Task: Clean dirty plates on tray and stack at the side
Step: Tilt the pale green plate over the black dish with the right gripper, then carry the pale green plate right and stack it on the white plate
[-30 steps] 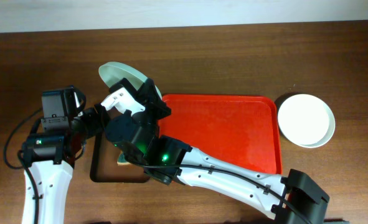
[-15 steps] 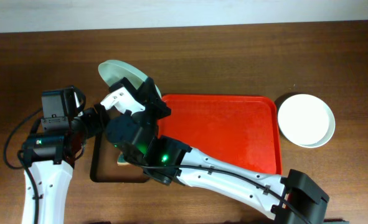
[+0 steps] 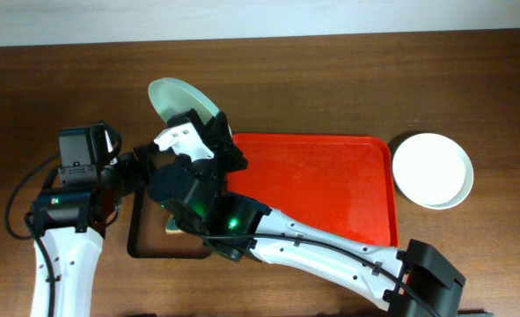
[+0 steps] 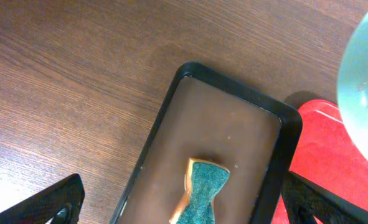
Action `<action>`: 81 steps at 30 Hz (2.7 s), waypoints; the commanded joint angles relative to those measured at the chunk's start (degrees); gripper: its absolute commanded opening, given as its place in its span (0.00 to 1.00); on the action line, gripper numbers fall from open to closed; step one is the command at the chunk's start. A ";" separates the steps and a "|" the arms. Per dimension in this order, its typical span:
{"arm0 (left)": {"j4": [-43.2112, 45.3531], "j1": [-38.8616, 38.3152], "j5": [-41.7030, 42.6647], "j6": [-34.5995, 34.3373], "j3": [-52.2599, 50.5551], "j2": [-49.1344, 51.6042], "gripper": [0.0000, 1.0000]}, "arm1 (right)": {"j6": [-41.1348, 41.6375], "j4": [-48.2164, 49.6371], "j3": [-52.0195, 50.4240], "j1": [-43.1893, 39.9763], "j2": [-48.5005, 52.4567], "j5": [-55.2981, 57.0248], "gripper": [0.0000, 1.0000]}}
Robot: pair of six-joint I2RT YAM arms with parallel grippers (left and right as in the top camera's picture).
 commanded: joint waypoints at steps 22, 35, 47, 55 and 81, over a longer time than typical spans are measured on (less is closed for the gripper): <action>-0.04 0.20 -0.20 -0.59 0.48 -0.39 0.99 | 49.72 -51.36 1.05 -55.01 -4.63 -72.15 0.04; -0.07 0.20 -0.20 -0.59 0.48 -0.39 0.99 | 42.01 -68.48 -1.11 -97.42 -4.63 -68.04 0.04; -0.04 0.20 -0.20 -0.59 0.48 -0.39 0.99 | 39.39 -55.58 -15.91 -93.81 -4.59 -71.36 0.72; -0.04 0.20 -0.20 -0.59 0.48 -0.39 0.99 | 27.17 -54.25 -15.91 -79.01 -4.59 -68.52 0.55; -0.04 0.20 -0.20 -0.59 0.48 -0.39 0.99 | 22.93 -53.33 -15.91 -62.42 -4.15 -68.74 0.98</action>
